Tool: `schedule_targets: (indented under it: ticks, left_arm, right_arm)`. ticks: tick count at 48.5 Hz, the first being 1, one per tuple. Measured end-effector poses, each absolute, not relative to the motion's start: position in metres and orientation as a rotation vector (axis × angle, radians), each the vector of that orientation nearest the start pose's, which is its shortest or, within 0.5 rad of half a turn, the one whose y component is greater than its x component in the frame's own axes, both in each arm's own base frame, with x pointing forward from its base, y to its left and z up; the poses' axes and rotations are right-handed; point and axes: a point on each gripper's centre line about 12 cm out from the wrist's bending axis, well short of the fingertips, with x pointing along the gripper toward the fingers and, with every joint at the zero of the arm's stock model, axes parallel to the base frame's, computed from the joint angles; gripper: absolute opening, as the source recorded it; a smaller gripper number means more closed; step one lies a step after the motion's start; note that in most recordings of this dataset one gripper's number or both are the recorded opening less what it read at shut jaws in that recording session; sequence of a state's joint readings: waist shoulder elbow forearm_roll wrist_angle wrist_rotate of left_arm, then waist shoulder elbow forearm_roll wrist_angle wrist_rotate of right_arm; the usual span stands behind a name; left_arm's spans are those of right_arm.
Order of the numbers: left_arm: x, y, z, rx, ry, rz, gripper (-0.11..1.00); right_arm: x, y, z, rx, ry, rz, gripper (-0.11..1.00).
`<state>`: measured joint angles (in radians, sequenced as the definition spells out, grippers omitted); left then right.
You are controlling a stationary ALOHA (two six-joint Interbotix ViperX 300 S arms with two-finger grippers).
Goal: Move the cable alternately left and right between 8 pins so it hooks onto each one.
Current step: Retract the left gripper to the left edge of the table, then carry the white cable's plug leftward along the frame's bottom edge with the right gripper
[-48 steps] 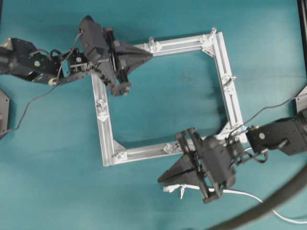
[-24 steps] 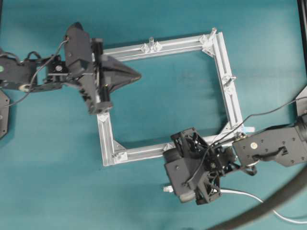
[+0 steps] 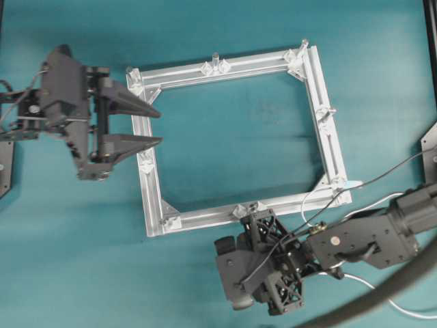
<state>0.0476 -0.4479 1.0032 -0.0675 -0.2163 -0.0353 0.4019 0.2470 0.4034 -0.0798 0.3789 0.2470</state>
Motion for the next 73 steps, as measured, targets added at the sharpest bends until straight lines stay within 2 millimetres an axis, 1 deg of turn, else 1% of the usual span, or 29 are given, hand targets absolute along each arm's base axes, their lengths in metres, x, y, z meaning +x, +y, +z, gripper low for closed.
schedule_targets:
  ticks: [9,16,24,27,30,34,38,39,50,57,64,68,73]
  left_arm:
    - [0.272,0.01,0.225,-0.103,0.323,0.06,0.66]
    - [0.265,0.007,0.226,-0.1,0.313,0.051,0.66]
    - [0.259,0.007,0.225,-0.101,0.308,0.05,0.66]
    - [0.256,0.007,0.224,-0.1,0.308,0.051,0.66]
    - [0.254,0.007,0.224,-0.102,0.304,0.051,0.66]
    - [0.251,0.007,0.224,-0.1,0.299,0.049,0.66]
    - [0.249,0.007,0.226,-0.101,0.292,0.049,0.66]
    - [0.248,0.007,0.226,-0.1,0.29,0.048,0.66]
    - [0.235,0.006,0.223,-0.103,0.321,0.046,0.66]
    - [0.221,0.005,0.223,-0.104,0.331,0.043,0.66]
    - [0.205,0.004,0.226,-0.106,0.308,0.039,0.66]
    - [0.194,0.004,0.228,-0.117,0.285,0.038,0.66]
    - [0.181,0.004,0.227,-0.163,0.266,0.041,0.66]
  right_arm:
    - [0.399,0.166,0.109,-0.055,1.057,0.238,0.61]
    - [0.398,0.166,0.099,-0.06,1.081,0.233,0.61]
    - [0.4,0.166,0.096,-0.061,1.084,0.232,0.58]
    - [0.4,0.166,0.096,-0.061,1.085,0.231,0.52]
    - [0.4,0.166,0.096,-0.066,1.086,0.233,0.39]
    - [0.399,0.168,0.095,-0.077,1.097,0.235,0.31]
    - [0.398,0.17,0.096,-0.086,1.115,0.235,0.17]
    - [0.398,0.171,0.096,-0.087,1.121,0.235,0.16]
    - [0.396,0.17,0.1,-0.101,1.174,0.216,0.16]
    - [0.392,0.168,0.106,-0.101,1.197,0.203,0.16]
    - [0.391,0.164,0.122,-0.065,1.181,0.144,0.16]
    - [0.39,0.158,0.134,-0.017,1.17,0.065,0.16]
    - [0.388,0.151,0.144,0.059,1.161,-0.056,0.16]
